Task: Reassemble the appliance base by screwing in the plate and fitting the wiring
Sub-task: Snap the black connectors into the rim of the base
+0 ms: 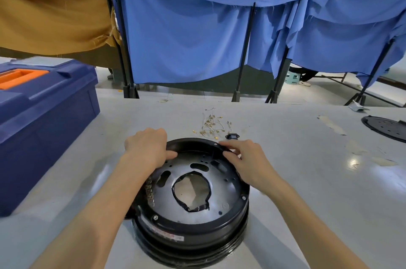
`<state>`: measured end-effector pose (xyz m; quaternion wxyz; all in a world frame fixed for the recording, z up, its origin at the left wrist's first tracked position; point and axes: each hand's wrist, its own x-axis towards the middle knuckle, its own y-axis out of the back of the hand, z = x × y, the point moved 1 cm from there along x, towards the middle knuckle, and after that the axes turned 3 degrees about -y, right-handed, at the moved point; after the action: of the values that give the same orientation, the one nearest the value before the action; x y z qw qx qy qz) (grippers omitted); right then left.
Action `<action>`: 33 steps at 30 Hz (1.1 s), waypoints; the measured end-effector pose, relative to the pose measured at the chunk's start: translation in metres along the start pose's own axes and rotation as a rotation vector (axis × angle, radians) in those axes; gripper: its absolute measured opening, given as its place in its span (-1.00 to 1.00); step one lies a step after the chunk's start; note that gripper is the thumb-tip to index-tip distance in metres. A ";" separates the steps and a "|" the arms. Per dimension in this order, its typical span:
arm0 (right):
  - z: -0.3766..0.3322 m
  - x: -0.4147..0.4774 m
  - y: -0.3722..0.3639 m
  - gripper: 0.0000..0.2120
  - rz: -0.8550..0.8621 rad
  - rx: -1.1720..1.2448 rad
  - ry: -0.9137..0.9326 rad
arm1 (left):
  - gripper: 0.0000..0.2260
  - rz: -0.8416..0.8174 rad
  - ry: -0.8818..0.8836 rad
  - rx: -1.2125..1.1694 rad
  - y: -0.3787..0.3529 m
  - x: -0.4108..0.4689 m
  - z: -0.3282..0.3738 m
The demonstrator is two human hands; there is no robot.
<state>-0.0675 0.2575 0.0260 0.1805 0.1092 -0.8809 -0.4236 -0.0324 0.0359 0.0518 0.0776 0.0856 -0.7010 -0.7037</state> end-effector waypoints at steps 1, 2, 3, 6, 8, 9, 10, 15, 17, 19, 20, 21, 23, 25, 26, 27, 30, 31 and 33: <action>0.000 0.000 -0.001 -0.71 0.012 0.063 -0.010 | -0.67 0.018 -0.037 -0.034 -0.002 0.001 0.001; -0.001 0.000 0.000 -0.71 0.013 0.118 -0.027 | -0.66 0.056 -0.068 -0.046 -0.006 0.002 0.003; -0.001 0.000 0.004 -0.67 0.008 0.146 -0.049 | -0.69 0.105 -0.085 -0.034 -0.009 0.002 0.003; -0.001 -0.002 0.022 -0.37 -0.066 -0.010 -0.102 | -0.80 0.185 -0.069 0.034 -0.015 0.005 0.002; -0.004 -0.006 0.029 -0.31 -0.210 -0.136 -0.116 | -0.85 0.178 -0.038 0.099 -0.017 0.007 0.001; -0.006 -0.008 0.028 -0.34 -0.273 -0.155 -0.118 | -0.87 0.165 -0.015 0.108 -0.017 0.006 0.000; -0.008 -0.009 0.026 -0.42 -0.300 -0.150 -0.112 | -0.88 0.152 0.005 0.101 -0.017 0.006 -0.001; -0.009 -0.009 0.023 -0.72 -0.227 0.046 -0.122 | -0.84 0.126 0.039 0.092 -0.012 0.008 -0.003; -0.009 -0.009 0.023 -0.68 -0.229 0.091 -0.128 | -0.72 0.133 -0.012 0.038 -0.014 0.010 0.001; -0.008 -0.008 0.022 -0.63 -0.219 0.117 -0.122 | -0.65 0.166 -0.100 -0.041 -0.020 0.010 0.006; -0.008 -0.008 0.021 -0.61 -0.211 0.127 -0.123 | -0.65 0.210 -0.129 -0.044 -0.023 0.010 0.008; -0.008 -0.007 0.021 -0.60 -0.203 0.135 -0.122 | -0.65 0.256 -0.136 -0.035 -0.025 0.011 0.008; -0.008 -0.006 0.023 -0.63 -0.199 0.154 -0.110 | -0.62 0.320 -0.114 -0.042 -0.028 0.013 0.004; -0.006 -0.001 0.027 -0.78 -0.198 0.183 -0.083 | -0.61 0.343 -0.098 -0.067 -0.030 0.015 -0.001; -0.001 0.004 0.029 -0.83 -0.171 0.206 -0.090 | -0.62 0.347 -0.102 -0.074 -0.031 0.016 -0.002; 0.005 0.011 0.030 -0.85 -0.126 0.214 -0.112 | -0.61 0.349 -0.107 -0.080 -0.032 0.017 -0.002; 0.026 0.037 0.022 -0.78 -0.024 0.063 -0.153 | -0.56 0.370 -0.110 -0.095 -0.035 0.019 -0.002; 0.032 0.047 0.016 -0.75 -0.023 0.001 -0.149 | -0.57 0.379 -0.109 -0.093 -0.036 0.020 -0.002; 0.042 0.065 0.000 -0.68 -0.058 -0.089 -0.133 | -0.60 0.385 -0.105 -0.085 -0.038 0.021 -0.002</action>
<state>-0.1443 0.2646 0.0171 0.1136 0.0982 -0.8677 -0.4738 -0.0519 0.0294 0.0138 0.1775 -0.0901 -0.6772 -0.7084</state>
